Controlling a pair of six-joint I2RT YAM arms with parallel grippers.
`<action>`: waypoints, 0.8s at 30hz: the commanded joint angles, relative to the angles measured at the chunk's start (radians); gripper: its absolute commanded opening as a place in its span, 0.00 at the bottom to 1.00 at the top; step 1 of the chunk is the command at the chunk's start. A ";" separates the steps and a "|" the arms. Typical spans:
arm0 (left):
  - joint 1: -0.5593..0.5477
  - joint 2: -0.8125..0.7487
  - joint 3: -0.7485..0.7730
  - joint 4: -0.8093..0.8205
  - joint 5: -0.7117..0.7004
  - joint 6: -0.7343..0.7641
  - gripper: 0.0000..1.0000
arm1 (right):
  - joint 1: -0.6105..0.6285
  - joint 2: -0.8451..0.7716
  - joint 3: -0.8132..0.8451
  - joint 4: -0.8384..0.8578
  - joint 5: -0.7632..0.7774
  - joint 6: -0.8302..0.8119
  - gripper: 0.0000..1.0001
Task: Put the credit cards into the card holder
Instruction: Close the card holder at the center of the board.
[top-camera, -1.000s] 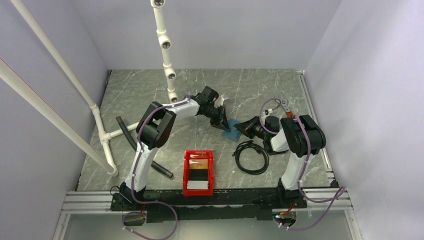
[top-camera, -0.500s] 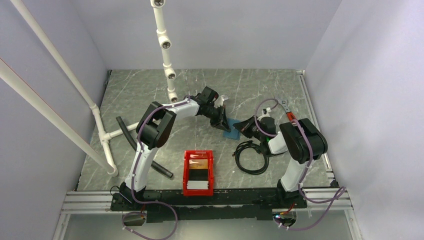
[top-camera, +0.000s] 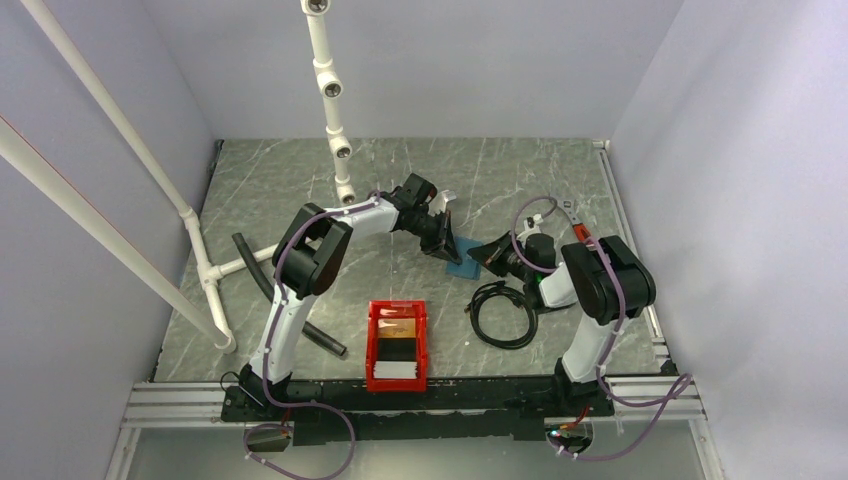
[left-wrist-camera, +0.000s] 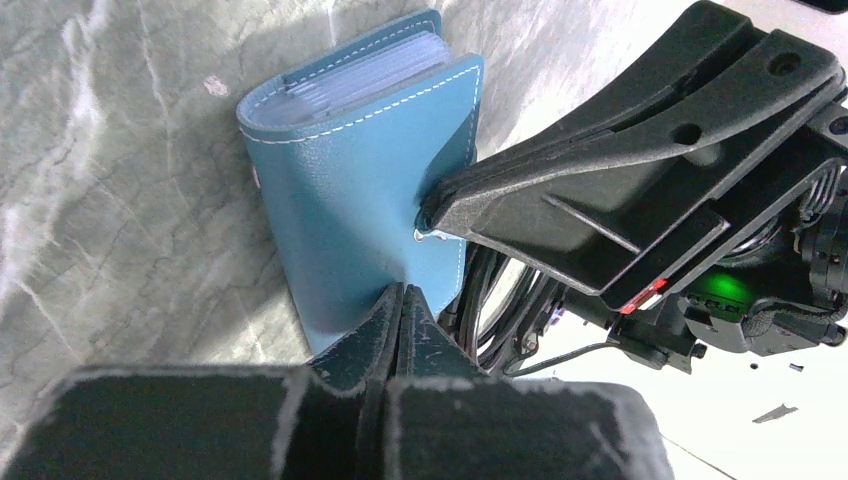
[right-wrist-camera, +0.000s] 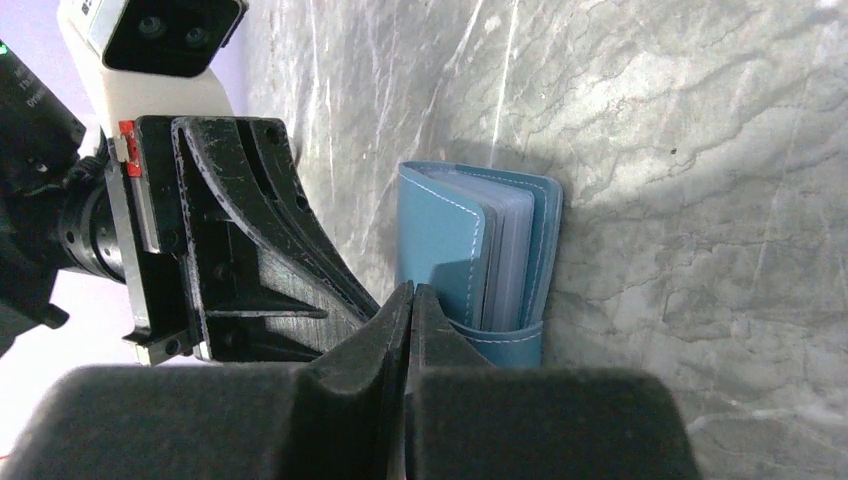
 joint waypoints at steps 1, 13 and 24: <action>-0.004 0.041 -0.029 -0.024 -0.058 0.020 0.00 | 0.000 0.045 0.018 -0.064 -0.060 0.059 0.00; -0.004 0.042 -0.014 -0.036 -0.055 0.028 0.00 | -0.004 0.079 0.035 -0.035 -0.087 0.117 0.00; 0.004 0.044 -0.013 -0.036 -0.058 0.027 0.00 | 0.004 -0.014 -0.034 -0.154 -0.051 -0.082 0.00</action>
